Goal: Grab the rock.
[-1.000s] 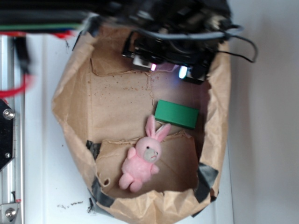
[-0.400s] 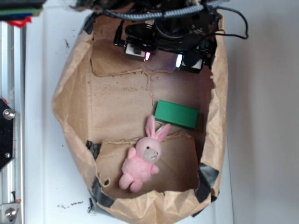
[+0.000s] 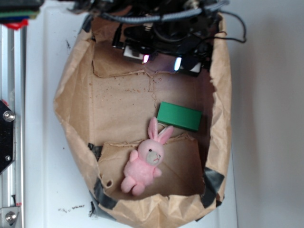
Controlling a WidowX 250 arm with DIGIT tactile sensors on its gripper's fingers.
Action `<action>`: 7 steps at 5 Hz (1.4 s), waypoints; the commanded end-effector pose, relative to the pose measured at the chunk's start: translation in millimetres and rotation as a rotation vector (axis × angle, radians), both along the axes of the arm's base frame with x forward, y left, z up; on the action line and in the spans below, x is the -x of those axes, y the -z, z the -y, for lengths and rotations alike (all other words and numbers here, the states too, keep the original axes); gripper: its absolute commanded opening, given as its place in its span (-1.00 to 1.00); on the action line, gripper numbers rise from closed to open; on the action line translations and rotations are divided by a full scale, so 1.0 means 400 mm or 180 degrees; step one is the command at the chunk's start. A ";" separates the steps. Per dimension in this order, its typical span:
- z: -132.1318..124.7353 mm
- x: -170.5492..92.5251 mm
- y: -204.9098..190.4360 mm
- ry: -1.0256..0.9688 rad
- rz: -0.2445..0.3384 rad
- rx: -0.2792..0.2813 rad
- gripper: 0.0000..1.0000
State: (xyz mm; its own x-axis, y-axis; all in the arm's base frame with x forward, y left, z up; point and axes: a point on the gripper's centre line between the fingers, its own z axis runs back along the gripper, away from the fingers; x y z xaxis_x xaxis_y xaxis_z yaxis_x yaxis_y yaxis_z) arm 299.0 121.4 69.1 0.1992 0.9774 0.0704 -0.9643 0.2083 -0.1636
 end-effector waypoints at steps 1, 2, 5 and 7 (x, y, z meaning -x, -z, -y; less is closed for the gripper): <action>-0.072 0.088 -0.053 -0.0064 0.0216 -0.0203 1.00; -0.059 0.087 -0.034 -0.0201 0.0238 -0.0210 1.00; -0.065 0.058 0.049 -0.0411 0.0334 -0.0489 1.00; -0.079 0.024 0.059 -0.0556 0.0331 -0.0521 1.00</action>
State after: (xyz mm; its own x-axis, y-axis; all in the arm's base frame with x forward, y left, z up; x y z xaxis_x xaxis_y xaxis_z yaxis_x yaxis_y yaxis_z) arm 292.3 140.2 30.7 0.0331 0.9738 0.2249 -0.9784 0.0775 -0.1915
